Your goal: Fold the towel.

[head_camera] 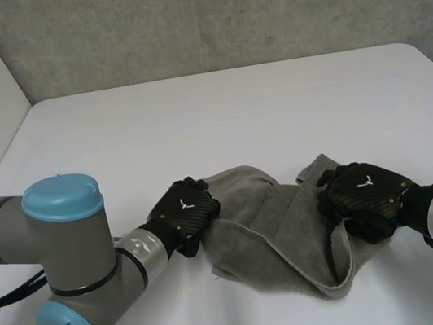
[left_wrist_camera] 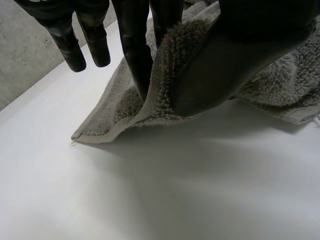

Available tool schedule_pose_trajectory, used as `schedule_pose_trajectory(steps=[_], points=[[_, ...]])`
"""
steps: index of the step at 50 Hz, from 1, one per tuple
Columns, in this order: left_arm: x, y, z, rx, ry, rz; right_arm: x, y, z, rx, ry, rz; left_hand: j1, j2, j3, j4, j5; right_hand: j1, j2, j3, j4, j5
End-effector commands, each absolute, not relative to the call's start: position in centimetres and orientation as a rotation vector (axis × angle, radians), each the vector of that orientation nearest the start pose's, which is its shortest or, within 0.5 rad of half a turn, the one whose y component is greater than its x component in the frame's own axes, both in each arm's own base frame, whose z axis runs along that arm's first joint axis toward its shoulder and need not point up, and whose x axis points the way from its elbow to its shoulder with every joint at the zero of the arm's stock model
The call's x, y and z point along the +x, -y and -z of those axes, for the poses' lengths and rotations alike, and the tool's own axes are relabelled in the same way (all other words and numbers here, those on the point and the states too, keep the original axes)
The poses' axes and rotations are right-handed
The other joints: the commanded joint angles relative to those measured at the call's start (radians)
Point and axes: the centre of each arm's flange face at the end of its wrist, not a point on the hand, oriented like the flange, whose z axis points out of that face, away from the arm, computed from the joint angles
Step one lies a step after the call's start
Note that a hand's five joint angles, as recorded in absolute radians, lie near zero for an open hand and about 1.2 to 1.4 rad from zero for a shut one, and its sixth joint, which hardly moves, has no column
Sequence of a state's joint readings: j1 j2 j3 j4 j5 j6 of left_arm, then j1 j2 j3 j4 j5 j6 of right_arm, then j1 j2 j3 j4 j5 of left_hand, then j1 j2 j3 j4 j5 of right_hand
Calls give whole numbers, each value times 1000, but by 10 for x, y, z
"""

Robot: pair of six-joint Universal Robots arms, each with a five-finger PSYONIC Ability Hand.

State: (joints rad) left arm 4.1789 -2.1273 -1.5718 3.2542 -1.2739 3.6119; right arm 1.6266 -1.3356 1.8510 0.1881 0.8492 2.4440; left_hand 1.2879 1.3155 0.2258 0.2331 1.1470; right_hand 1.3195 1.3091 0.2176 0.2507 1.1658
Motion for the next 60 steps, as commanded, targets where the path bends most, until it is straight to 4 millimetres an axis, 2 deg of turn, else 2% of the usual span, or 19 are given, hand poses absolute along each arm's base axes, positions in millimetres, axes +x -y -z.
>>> schedule_pose_trajectory(steps=[1,5,7,10,12,13,14,15,16,17,18,19,20,23,29,36,47,55,60], points=[[-311,233,-136,1564,-2433,1822,207,232,-180,-1285,-2079,1332,108,81,-51,-59,75,77,87,-43,-76,56],[-300,256,-149,1449,-2399,1869,213,246,-196,-1313,-2046,1385,108,81,-51,-59,75,77,87,-43,-76,56],[-287,289,-174,1296,-2321,1966,219,254,-207,-1340,-2012,1418,108,81,-51,-59,75,77,87,-43,-76,56],[-286,303,-190,1244,-2263,2031,237,273,-240,-1390,-1908,1547,108,81,-51,-59,75,77,87,-43,-76,56],[-289,326,-232,1142,-2116,2188,246,284,-261,-1394,-1850,1642,108,81,-51,-59,75,77,87,-43,-76,56],[-289,326,-232,1142,-2115,2189,252,296,-287,-1367,-1796,1757,108,81,-51,-59,75,77,87,-43,-76,56],[-290,332,-260,1081,-2029,2281,256,307,-320,-1301,-1742,1905,108,81,-51,-59,75,77,87,-43,-76,56],[-287,335,-293,994,-1937,2388,256,308,-320,-1301,-1742,1907,108,81,-51,-59,75,77,87,-43,-76,56],[-287,335,-294,993,-1936,2389,258,316,-357,-1184,-1665,2066,108,81,-51,-59,75,77,87,-43,-76,56],[-283,332,-327,907,-1858,2501,260,318,-395,-1019,-1550,2216,108,81,-51,-59,75,77,87,-43,-76,56],[-278,323,-361,823,-1765,2630,260,318,-395,-1017,-1548,2218,108,81,-51,-59,75,77,87,-43,-76,56],[-278,323,-361,822,-1764,2631,256,315,-431,-849,-1404,2337,108,81,-51,-59,75,77,87,-43,-76,56],[-273,311,-391,748,-1661,2760,250,307,-459,-715,-1259,2410,108,81,-51,-59,75,77,87,-43,-76,56],[-264,289,-424,645,-1508,2956,246,299,-472,-649,-1168,2418,108,81,-51,-59,75,77,87,-43,-76,56],[-254,274,-411,660,-1493,2999,242,289,-423,-712,-1335,2280,108,81,-51,-59,75,77,87,-43,-76,56],[-240,267,-327,788,-1826,2761,236,271,-343,-804,-1576,2128,108,81,-51,-59,75,77,87,-43,-76,56],[-228,233,-210,1120,-2076,2269,215,235,-239,-1070,-1798,1836,108,81,-51,-59,75,77,87,-43,-76,56],[-228,231,-166,1174,-2250,2089,214,235,-185,-1041,-1923,1646,108,81,-51,-59,75,77,87,-43,-76,56],[-229,225,-153,1199,-2302,2037,211,240,-180,-1020,-1943,1634,108,81,-51,-59,75,77,87,-43,-76,56]])
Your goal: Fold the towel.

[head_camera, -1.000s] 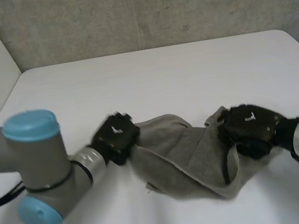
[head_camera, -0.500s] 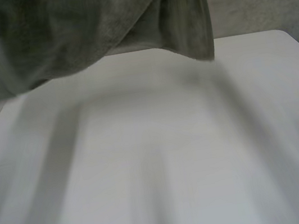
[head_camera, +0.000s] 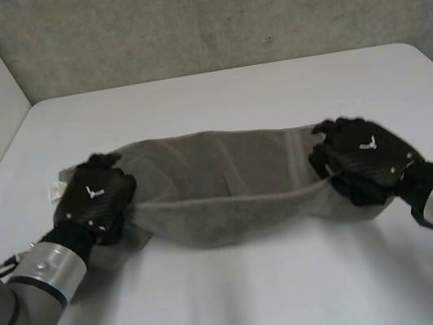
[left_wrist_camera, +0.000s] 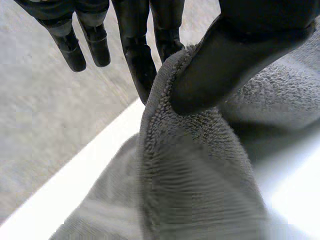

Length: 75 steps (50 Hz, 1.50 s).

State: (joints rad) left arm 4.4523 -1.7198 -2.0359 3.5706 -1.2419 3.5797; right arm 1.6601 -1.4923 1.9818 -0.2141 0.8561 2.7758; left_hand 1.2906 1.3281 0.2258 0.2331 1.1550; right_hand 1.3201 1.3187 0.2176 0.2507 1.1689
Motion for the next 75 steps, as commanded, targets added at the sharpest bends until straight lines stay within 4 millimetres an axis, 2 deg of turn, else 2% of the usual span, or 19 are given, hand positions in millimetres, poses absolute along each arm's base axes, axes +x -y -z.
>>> schedule_pose_trajectory(steps=[1,3,4,10,12,14,29,35,44,59,62,64,68,73,75], points=[[-230,224,-148,1209,-2323,2014,211,240,-180,-1020,-1943,1634,106,68,-51,-59,67,76,78,-43,-76,53],[-231,222,-144,1220,-2342,1994,210,241,-179,-1014,-1950,1634,106,68,-51,-59,67,76,78,-43,-76,53],[-231,222,-141,1226,-2352,1981,210,241,-179,-1014,-1950,1633,-51,-88,-51,-59,-90,76,78,-43,-76,53],[-227,223,-138,1175,-2358,1942,206,243,-178,-1000,-1967,1635,-161,-199,-51,-59,-200,76,78,-43,-76,53],[-226,223,-137,1137,-2351,1922,205,244,-178,-996,-1971,1637,-366,-403,-51,-59,-405,76,78,-43,-76,53],[-226,223,-138,1121,-2344,1917,203,245,-177,-987,-1981,1637,-410,-448,-51,-59,-449,76,78,-43,-76,53],[-221,220,-138,970,-2295,1850,194,250,-176,-925,-2062,1655,-599,-636,-51,-59,-637,76,78,-43,-76,53],[-226,220,-141,966,-2272,1869,192,250,-189,-855,-2052,1690,-604,-642,-51,-59,-643,76,78,-43,-76,53],[-232,217,-134,1005,-2290,1845,182,254,-206,-795,-2034,1761,-575,-613,-51,-59,-614,76,78,-43,-76,53],[-237,202,-128,1060,-2342,1799,180,254,-206,-779,-2043,1766,-375,-413,-51,-59,-414,76,78,-43,-76,53],[-236,201,-127,1062,-2350,1784,178,256,-208,-771,-2048,1779,-261,-298,-51,-59,-300,76,78,-43,-76,53],[-236,200,-127,1066,-2359,1773,175,258,-209,-761,-2055,1786,57,20,-51,-59,18,76,78,-43,-76,53],[-235,199,-126,1071,-2365,1761,170,259,-214,-742,-2073,1786,106,68,-51,-59,67,76,78,-43,-76,53],[-235,199,-140,1059,-2341,1801,166,259,-227,-740,-2078,1799,106,68,-51,-59,67,76,78,-43,-76,53],[-232,197,-163,1035,-2295,1872,166,257,-232,-746,-2077,1803,106,68,-51,-59,67,76,78,-43,-76,53]])
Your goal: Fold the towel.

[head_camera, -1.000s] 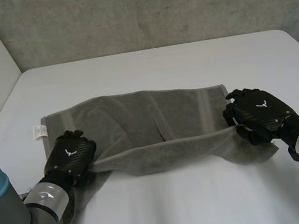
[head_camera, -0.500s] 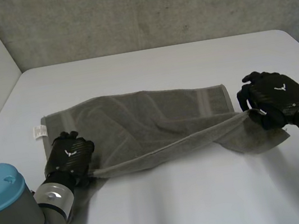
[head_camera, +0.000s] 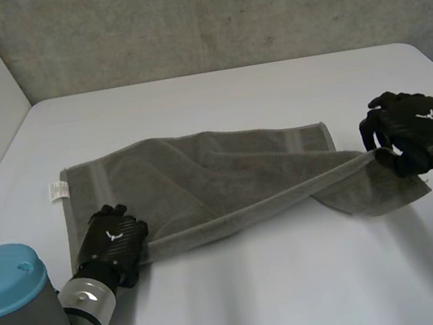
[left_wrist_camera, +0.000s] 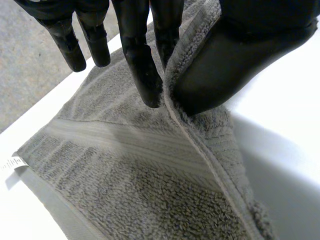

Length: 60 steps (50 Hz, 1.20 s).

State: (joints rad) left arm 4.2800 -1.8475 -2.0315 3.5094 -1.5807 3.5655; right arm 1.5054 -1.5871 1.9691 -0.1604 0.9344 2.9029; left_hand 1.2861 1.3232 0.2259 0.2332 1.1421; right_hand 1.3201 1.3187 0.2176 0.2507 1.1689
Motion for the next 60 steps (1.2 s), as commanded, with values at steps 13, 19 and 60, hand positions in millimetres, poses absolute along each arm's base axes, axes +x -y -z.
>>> schedule_pose_trajectory(steps=[13,19,60], points=[[-215,179,-246,947,-2139,2055,176,229,-298,-958,-1988,1811,110,73,-51,-59,80,76,78,-43,-76,53],[-209,172,-270,924,-2075,2130,178,222,-315,-1065,-2003,1800,110,73,-51,-59,80,76,78,-43,-76,53],[-234,371,-161,1109,-2299,1890,232,360,-188,-1344,-2074,1845,110,73,-51,-59,80,76,78,-43,-76,53]])
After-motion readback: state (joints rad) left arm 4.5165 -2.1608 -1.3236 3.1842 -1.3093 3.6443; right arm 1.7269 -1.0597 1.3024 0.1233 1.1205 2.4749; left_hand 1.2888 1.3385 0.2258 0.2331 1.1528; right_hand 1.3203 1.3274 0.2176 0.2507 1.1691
